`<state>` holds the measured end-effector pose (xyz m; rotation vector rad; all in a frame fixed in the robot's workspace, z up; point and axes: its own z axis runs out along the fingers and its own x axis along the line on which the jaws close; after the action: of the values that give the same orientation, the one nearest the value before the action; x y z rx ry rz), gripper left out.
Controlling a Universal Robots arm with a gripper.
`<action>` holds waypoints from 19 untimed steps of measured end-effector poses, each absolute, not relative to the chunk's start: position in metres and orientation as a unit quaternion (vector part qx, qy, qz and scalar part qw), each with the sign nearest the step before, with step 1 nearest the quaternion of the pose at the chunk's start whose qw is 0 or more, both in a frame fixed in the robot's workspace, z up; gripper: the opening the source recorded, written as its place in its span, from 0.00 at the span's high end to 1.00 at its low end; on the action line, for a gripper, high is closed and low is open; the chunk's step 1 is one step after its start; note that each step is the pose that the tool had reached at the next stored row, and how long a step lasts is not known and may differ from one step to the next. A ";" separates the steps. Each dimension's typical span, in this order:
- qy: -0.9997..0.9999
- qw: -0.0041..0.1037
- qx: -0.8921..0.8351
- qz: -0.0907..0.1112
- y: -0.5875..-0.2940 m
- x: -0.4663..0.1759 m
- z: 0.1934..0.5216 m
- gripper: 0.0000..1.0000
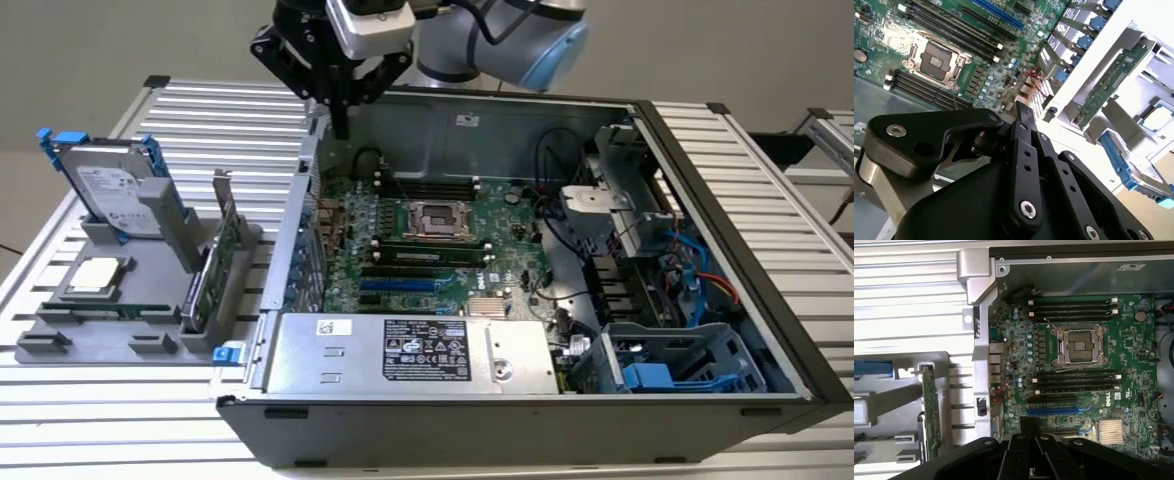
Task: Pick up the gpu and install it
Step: 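Reach for the gpu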
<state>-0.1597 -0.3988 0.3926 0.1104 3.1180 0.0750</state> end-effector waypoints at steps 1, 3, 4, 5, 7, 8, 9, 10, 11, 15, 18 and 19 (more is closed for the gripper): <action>0.999 0.010 0.035 0.024 -0.399 -0.161 0.393 1.00; 0.999 0.010 0.035 0.024 -0.399 -0.164 0.393 1.00; 0.999 0.010 0.035 0.024 -0.399 -0.166 0.393 1.00; 0.999 0.010 0.035 0.024 -0.399 -0.168 0.393 1.00; 0.999 0.010 0.035 0.024 -0.399 -0.171 0.393 1.00; 0.999 0.010 0.035 0.024 -0.399 -0.173 0.393 1.00; 0.999 0.010 0.035 0.024 -0.399 -0.175 0.393 1.00; 0.999 0.010 0.035 0.024 -0.399 -0.177 0.393 1.00; 0.999 0.010 0.035 0.024 -0.399 -0.178 0.393 1.00; 0.999 0.010 0.035 0.024 -0.399 -0.185 0.393 1.00; 0.999 0.010 0.035 0.024 -0.399 -0.190 0.393 1.00; 0.999 0.010 0.035 0.024 -0.399 -0.192 0.393 1.00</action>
<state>-0.1921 -0.3988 0.3926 0.1103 3.1180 0.0750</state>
